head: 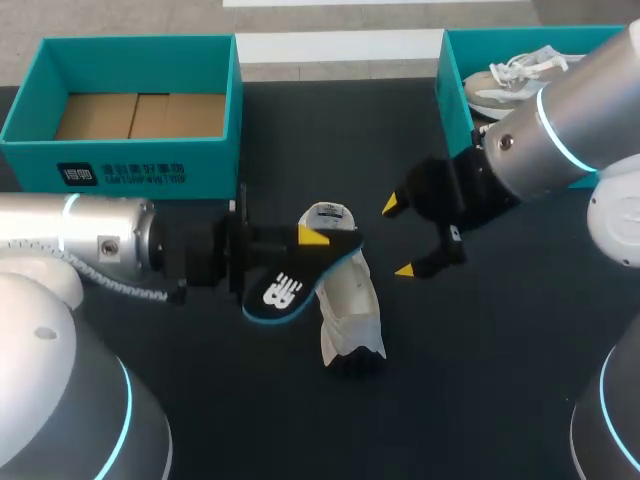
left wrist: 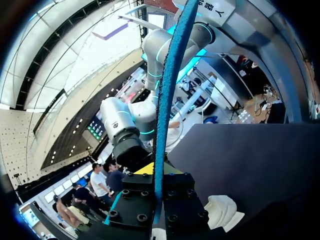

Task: Take the shoe out of the shoebox, open the shoe tongue, remove and reinsert the insole, then place the shoe into the shoebox

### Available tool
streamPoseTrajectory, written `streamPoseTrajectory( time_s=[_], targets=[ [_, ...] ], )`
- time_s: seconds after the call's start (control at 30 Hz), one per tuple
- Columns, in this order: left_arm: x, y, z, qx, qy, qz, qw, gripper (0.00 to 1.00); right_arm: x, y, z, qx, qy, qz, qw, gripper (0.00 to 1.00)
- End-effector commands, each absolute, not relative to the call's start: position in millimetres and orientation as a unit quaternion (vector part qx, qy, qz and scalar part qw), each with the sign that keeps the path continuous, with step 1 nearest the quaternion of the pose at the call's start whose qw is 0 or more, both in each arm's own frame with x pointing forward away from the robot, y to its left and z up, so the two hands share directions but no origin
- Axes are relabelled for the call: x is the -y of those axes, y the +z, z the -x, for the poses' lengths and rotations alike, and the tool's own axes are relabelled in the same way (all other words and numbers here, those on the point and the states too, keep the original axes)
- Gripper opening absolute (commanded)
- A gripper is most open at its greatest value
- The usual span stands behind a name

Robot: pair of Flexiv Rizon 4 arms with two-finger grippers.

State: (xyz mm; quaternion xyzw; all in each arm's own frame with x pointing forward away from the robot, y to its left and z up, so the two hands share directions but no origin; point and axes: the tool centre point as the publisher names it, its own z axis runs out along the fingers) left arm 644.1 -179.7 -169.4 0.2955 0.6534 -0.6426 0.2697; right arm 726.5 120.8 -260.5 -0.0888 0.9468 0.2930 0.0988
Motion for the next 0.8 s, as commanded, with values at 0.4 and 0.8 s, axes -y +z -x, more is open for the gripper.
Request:
streamPoseTrajectory(
  time_s=[0.4, 0.8],
  targets=[
    [200.8, -225.2, -636.4, -0.655, -0.645, -0.254, 0.299, 0.00, -122.4, -262.3, -727.1, -0.947, 0.293, 0.089, 0.099, 1.00],
    [195.5, -246.3, -641.3, -0.667, -0.644, -0.236, 0.291, 0.00, -122.4, -262.3, -727.1, -0.947, 0.293, 0.089, 0.099, 1.00]
  ],
)
